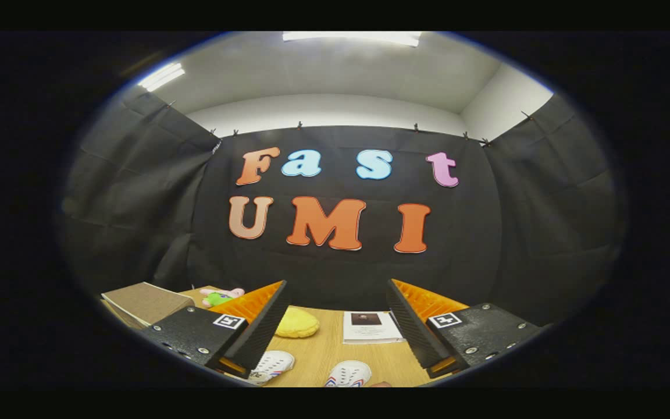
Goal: Open the storage box then place both shoes into the box .Put the left shoe in first, then the right shoe, with the right side of both shoes facing outward in a uniform manner.
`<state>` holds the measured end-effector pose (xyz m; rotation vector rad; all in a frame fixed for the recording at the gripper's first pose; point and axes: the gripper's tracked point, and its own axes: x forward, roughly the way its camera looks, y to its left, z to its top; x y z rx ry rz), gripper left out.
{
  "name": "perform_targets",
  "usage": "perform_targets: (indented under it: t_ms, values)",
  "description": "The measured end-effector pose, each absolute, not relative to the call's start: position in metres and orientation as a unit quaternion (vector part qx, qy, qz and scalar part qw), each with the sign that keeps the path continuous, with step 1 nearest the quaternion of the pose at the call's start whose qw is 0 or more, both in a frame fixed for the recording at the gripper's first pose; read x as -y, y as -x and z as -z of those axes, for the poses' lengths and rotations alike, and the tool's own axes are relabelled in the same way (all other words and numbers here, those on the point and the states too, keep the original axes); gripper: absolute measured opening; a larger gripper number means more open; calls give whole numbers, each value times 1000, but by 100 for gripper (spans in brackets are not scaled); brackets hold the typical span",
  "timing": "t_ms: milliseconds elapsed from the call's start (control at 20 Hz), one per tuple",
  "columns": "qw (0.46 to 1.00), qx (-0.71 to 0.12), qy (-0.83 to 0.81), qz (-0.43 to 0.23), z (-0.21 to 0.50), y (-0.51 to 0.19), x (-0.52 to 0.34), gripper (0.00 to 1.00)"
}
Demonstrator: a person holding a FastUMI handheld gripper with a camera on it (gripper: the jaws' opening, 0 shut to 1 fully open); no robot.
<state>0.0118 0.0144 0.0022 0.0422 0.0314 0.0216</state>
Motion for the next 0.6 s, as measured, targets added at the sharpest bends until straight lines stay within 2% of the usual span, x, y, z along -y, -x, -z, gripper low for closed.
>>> perform_targets:
  t_ms: [400, 600]
  values:
    - [999, -35, -35, -19, -4, -17, -21, 98]
    - [997, -39, -53, -49, -5, -17, -42, 99]
